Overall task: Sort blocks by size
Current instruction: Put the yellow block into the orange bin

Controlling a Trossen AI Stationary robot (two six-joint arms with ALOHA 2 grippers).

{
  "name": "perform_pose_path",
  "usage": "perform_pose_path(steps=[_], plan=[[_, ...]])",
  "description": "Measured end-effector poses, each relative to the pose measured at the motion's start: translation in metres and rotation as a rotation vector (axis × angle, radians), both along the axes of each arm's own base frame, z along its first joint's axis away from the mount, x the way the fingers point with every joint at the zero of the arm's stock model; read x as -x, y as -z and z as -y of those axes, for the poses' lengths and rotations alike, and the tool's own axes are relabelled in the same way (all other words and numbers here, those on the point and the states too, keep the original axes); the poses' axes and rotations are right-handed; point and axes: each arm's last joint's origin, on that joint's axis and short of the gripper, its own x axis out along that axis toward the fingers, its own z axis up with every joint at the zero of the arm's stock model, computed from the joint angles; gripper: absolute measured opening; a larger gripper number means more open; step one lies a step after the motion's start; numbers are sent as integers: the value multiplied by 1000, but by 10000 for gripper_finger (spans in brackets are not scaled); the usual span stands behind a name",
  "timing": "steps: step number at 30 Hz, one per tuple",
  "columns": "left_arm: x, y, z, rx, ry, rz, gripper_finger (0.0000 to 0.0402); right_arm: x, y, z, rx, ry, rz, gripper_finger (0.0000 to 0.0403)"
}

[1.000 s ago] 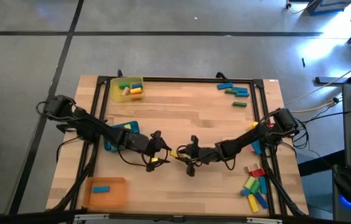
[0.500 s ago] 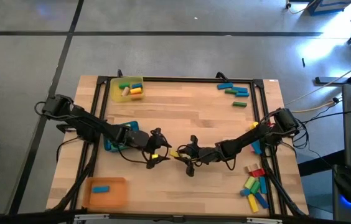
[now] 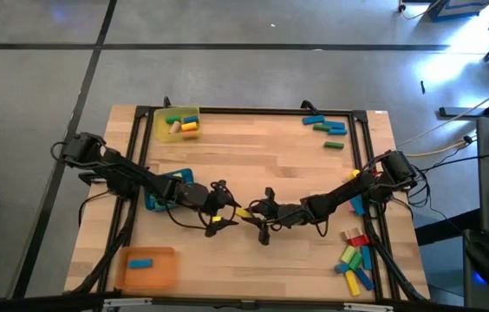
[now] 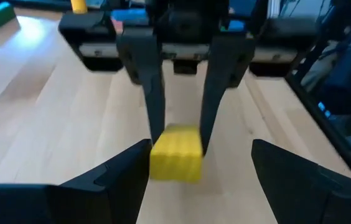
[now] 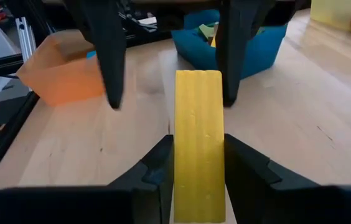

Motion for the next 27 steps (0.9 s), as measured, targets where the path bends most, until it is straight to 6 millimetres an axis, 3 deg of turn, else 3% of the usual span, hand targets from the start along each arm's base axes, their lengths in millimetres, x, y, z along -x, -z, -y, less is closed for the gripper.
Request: perform_pose_path(steps=[6, 21, 27], plan=[[0, 0, 0, -11, 4, 2, 247, -1, -3, -1, -2, -14, 37, 113], [0, 1, 1, -7, 13, -11, 97, -18, 0, -8, 17, -42, 30, 113], [1, 1, 3, 1, 15, -22, 95, -18, 0, -7, 21, -35, 25, 113]])
